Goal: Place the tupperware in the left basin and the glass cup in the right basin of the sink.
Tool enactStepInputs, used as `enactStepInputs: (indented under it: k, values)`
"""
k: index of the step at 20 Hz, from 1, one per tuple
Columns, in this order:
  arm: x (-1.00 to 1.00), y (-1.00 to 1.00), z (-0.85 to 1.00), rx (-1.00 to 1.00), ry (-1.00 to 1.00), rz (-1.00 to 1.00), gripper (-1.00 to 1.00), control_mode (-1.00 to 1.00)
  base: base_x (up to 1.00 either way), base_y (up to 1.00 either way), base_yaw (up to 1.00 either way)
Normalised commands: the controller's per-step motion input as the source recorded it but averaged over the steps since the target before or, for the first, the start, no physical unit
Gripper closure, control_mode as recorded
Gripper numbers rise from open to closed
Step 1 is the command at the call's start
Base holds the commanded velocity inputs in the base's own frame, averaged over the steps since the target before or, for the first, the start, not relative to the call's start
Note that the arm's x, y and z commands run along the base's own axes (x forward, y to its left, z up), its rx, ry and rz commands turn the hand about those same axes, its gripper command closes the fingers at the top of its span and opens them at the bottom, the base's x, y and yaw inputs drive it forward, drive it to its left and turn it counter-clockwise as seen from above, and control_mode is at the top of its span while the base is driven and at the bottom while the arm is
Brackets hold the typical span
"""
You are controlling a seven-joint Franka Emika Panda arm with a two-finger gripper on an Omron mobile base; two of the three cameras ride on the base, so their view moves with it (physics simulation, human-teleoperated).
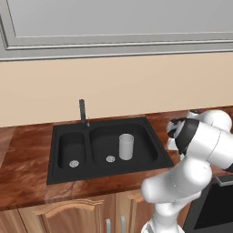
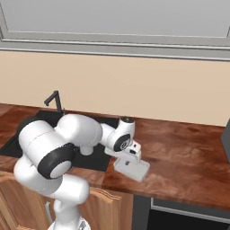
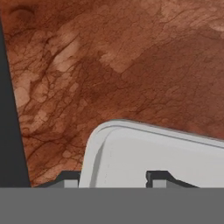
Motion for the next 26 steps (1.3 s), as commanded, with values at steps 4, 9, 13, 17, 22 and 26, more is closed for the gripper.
enactStepInputs:
  k: [4,9,13,17,22,26]
  values:
    - [-0.15,0.12,-0.15,0.00,-0.11,-0.12,1.00,-1.00,0.00,0.00,0.00]
    - [-0.13,0.03,-0.14,0.00,-0.03,-0.10,1.00,-1.00,0.00,0.00,0.00]
    - [-0.10,0.02,-0.02,-0.03,0.01,-0.10,1.00,-1.00,0.00,0.00,0.00]
    - [-0.01,0.01,0.07,-0.05,0.11,-0.08,1.00,-1.00,0.00,0.00,0.00]
    - [0.00,-0.01,0.21,-0.04,0.17,-0.01,1.00,-1.00,0.00,0.00,0.00]
    - [0.00,-0.02,0.28,-0.03,0.12,0.00,1.00,-1.00,0.00,0.00,0.00]
